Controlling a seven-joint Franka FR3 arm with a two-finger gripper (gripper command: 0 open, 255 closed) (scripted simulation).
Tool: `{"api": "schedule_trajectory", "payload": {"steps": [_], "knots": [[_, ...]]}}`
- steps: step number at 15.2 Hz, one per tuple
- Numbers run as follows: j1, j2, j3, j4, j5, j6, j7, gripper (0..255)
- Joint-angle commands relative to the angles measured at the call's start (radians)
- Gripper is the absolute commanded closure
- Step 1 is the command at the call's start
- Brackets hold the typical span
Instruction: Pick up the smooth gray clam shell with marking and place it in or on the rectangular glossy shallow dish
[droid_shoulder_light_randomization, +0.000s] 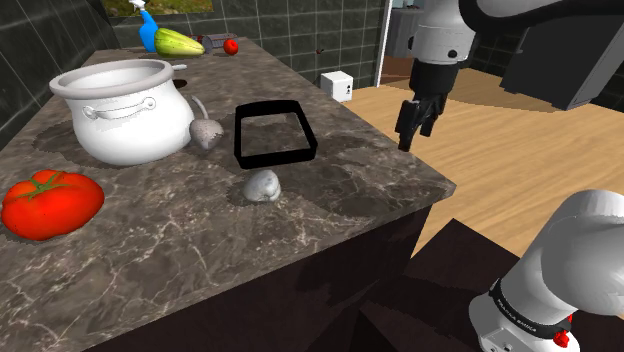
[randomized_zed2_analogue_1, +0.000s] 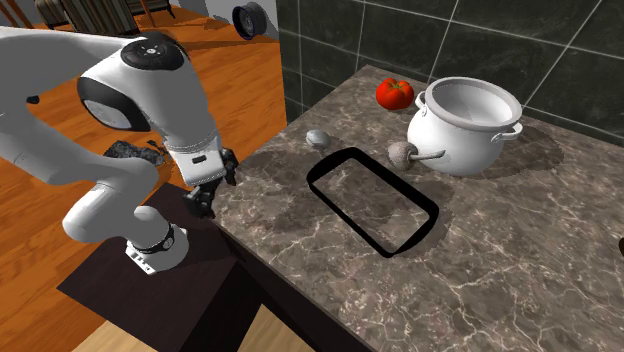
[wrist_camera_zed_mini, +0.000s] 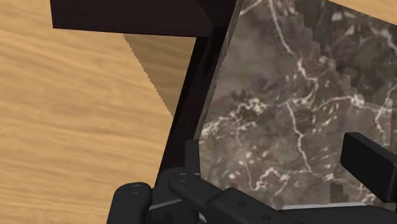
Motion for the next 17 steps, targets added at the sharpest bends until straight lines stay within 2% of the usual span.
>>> {"api": "schedule_trajectory", "payload": {"steps": [1,9,17], "knots": [[0.019,0.030,0.038,0.010,0.040,0.036,0.044,0],[0.072,0.175,0.159,0.100,0.144,0.165,0.177,0],[0.105,0.358,0.277,0.253,0.184,0.282,0.311,0]]}}
